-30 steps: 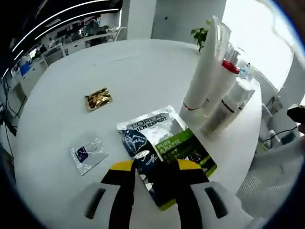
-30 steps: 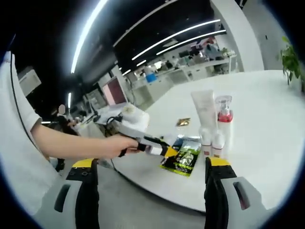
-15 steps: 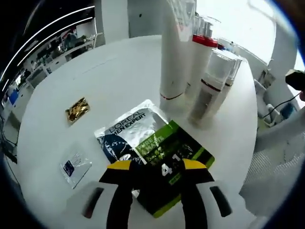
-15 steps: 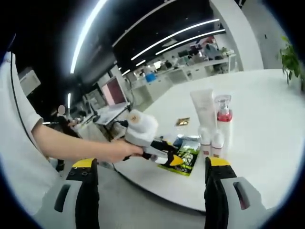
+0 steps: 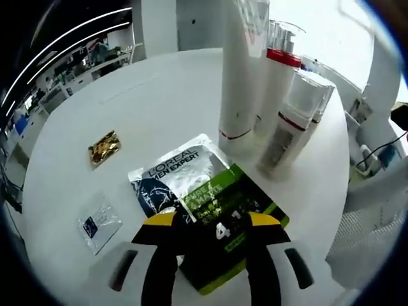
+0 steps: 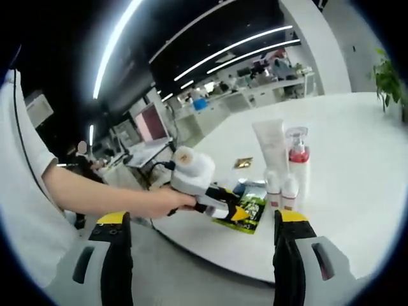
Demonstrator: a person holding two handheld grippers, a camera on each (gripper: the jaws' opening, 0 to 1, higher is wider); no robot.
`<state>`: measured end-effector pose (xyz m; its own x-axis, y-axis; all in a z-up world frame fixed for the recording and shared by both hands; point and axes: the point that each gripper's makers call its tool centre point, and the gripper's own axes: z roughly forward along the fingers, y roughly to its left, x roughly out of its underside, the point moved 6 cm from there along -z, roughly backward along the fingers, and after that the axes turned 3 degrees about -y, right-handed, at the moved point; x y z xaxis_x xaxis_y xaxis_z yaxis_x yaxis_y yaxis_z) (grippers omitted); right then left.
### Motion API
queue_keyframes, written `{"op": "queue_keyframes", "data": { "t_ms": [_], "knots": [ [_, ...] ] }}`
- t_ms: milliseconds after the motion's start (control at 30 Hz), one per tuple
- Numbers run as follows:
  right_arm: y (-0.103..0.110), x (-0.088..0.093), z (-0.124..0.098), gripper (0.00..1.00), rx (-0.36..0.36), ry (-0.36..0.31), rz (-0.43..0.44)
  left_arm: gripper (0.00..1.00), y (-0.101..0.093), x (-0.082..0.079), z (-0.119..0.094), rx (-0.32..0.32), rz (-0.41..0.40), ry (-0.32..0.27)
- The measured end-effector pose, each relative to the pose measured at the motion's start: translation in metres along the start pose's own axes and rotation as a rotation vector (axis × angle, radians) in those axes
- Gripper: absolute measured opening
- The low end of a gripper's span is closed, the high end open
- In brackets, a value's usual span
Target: Arrange the skincare products in the storage area until every visible bottle or jar stands upright without overlapping.
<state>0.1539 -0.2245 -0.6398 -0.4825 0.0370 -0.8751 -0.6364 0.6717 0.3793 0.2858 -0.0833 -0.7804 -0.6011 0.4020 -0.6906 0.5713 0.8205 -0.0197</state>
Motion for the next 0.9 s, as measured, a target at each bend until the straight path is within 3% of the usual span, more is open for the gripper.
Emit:
{"op": "queue_keyframes", "data": {
  "t_ms": [900],
  "knots": [
    [0.0012, 0.0011, 0.0006, 0.92, -0.006, 0.012, -0.009, 0.42, -0.0010, -0.0006, 0.0024, -0.060, -0.081, 0.002]
  ]
}}
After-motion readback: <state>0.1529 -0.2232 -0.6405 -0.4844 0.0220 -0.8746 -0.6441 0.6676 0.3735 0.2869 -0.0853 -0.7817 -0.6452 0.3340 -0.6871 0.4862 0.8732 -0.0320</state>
